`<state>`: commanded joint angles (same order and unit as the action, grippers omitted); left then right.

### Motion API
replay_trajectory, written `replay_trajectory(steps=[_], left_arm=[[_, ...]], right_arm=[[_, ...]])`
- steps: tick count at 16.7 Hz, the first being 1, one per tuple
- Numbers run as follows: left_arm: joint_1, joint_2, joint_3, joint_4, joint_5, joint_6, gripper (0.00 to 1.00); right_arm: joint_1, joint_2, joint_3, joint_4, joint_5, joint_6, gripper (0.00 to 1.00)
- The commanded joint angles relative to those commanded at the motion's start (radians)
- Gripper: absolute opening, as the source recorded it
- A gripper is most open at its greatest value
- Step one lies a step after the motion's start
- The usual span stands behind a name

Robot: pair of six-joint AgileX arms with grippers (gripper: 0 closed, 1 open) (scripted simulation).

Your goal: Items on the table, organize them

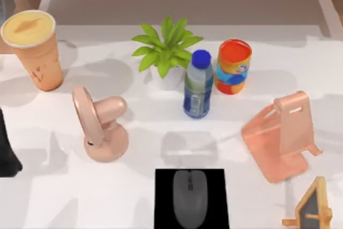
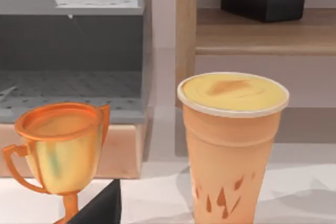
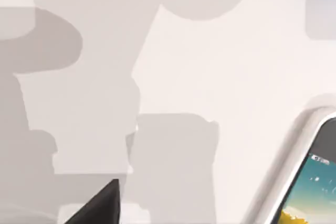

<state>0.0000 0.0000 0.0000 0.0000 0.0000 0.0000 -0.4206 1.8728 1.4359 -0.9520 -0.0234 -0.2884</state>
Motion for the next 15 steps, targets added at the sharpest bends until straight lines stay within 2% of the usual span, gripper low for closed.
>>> replay_trajectory(steps=[2,5,12,15], left_arm=[[0.000,0.000,0.000,0.000,0.000,0.000,1.00],[0.000,0.000,0.000,0.000,0.000,0.000,1.00],[0.000,0.000,0.000,0.000,0.000,0.000,1.00],[0.000,0.000,0.000,0.000,0.000,0.000,1.00]], right_arm=[[-0.103,0.004,-0.059,-0.025,0.006,0.109,1.00],[-0.186,0.000,-0.114,-0.044,0.011,0.196,1.00],[-0.192,0.002,-0.120,-0.040,0.011,0.204,1.00],[-0.192,0.035,-0.161,0.030,0.012,0.207,1.00]])
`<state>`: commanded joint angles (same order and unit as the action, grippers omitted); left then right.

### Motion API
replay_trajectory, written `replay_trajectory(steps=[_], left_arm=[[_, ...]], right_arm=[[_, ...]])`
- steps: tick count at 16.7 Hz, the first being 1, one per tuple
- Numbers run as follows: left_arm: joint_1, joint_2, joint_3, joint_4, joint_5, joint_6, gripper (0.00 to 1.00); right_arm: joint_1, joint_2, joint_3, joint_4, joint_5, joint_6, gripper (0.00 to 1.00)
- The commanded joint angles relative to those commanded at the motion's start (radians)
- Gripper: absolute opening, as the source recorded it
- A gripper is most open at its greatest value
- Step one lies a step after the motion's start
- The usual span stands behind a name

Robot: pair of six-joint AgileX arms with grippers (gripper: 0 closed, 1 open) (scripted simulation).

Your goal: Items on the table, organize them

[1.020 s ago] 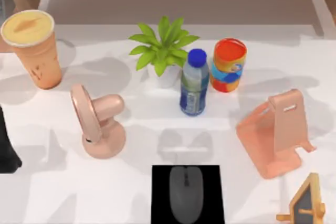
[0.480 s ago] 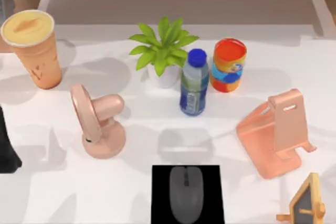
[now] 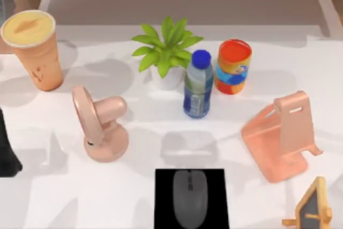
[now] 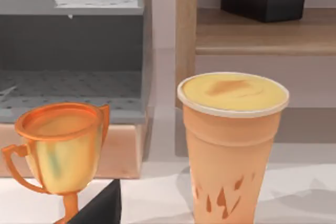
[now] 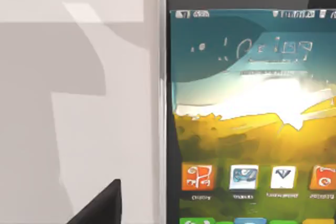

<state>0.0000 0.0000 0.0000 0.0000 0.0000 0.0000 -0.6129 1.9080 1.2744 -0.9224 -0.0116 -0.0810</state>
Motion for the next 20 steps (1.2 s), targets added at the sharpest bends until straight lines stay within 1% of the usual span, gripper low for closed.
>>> replay_trajectory(steps=[4,9,20], left_arm=[[0.000,0.000,0.000,0.000,0.000,0.000,1.00],[0.000,0.000,0.000,0.000,0.000,0.000,1.00],[0.000,0.000,0.000,0.000,0.000,0.000,1.00]], right_arm=[[0.002,0.065,-0.079,0.155,0.000,0.003,1.00],[0.002,0.083,-0.097,0.184,0.000,0.003,1.00],[0.002,0.083,-0.097,0.184,0.000,0.003,0.17]])
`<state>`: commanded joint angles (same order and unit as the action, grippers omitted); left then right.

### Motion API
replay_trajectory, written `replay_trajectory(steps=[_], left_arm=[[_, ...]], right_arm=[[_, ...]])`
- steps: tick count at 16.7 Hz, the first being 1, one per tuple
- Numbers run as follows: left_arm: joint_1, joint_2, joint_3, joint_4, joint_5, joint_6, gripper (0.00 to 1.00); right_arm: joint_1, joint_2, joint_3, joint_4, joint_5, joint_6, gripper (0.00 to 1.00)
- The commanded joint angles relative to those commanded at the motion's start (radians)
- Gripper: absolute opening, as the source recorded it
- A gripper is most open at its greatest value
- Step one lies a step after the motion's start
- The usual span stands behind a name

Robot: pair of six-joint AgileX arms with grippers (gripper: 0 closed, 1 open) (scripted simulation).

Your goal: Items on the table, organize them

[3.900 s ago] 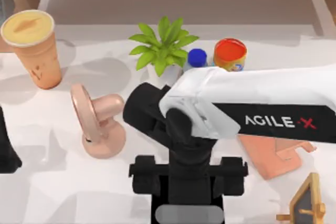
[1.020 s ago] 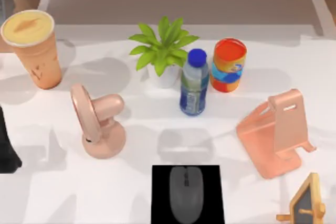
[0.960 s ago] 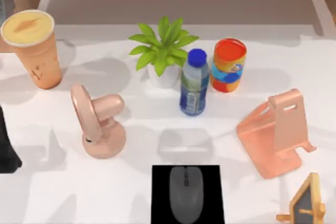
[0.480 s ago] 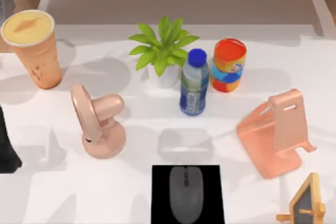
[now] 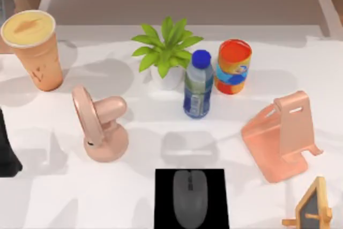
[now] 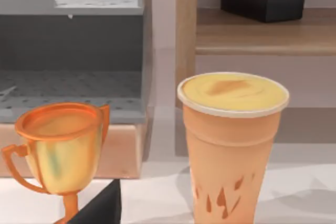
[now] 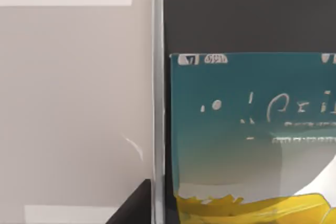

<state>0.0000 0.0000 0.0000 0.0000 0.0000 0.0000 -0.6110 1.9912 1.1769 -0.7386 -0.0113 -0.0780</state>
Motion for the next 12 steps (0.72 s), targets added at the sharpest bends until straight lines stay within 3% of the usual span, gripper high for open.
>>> replay_trajectory(steps=[2,3,12], left_arm=[[0.000,0.000,0.000,0.000,0.000,0.000,1.00],[0.000,0.000,0.000,0.000,0.000,0.000,1.00],[0.000,0.000,0.000,0.000,0.000,0.000,1.00]], right_arm=[[0.000,0.000,0.000,0.000,0.000,0.000,0.02],[0.000,0.000,0.000,0.000,0.000,0.000,0.00],[-0.002,-0.027,0.012,-0.015,0.009,-0.002,0.00]])
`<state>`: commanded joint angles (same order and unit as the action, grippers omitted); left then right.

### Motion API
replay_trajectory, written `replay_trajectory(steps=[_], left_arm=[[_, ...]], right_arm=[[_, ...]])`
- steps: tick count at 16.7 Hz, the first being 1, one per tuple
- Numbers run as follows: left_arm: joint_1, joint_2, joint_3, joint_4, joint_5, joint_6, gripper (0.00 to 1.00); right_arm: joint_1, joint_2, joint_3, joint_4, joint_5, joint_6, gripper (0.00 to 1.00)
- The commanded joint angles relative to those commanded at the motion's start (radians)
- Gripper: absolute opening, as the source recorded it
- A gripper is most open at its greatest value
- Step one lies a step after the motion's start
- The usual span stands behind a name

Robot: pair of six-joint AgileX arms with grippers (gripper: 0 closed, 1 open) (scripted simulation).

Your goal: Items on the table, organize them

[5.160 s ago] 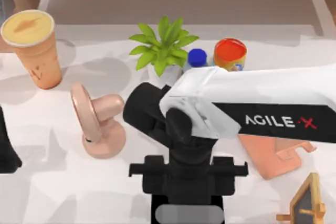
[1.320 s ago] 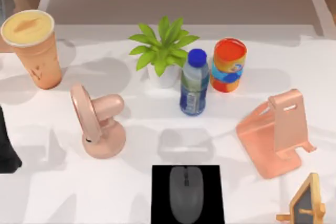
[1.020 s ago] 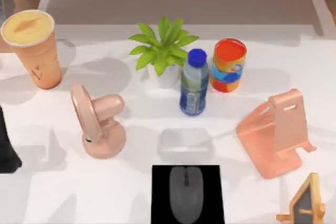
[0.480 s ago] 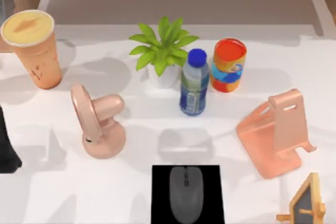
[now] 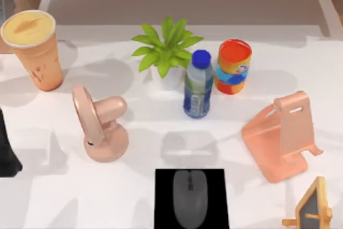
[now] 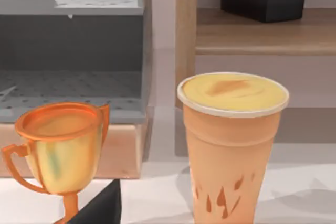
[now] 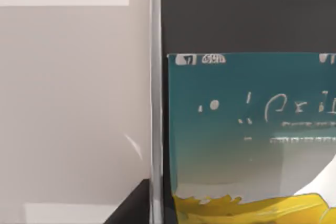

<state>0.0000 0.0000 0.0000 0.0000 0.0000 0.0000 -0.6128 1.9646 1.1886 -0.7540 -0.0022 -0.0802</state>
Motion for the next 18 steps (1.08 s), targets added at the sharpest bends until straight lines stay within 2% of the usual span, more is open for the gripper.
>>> replay_trajectory(steps=[6,12,15,18], left_arm=[[0.000,0.000,0.000,0.000,0.000,0.000,1.00],[0.000,0.000,0.000,0.000,0.000,0.000,1.00],[0.000,0.000,0.000,0.000,0.000,0.000,1.00],[0.000,0.000,0.000,0.000,0.000,0.000,1.00]], right_arm=[[0.000,-0.050,0.054,-0.105,0.000,-0.001,0.00],[0.012,-0.060,0.050,-0.094,0.002,0.001,0.00],[0.109,-0.150,0.010,-0.016,0.019,0.007,0.00],[0.300,-0.312,-0.075,0.107,0.051,0.020,0.00]])
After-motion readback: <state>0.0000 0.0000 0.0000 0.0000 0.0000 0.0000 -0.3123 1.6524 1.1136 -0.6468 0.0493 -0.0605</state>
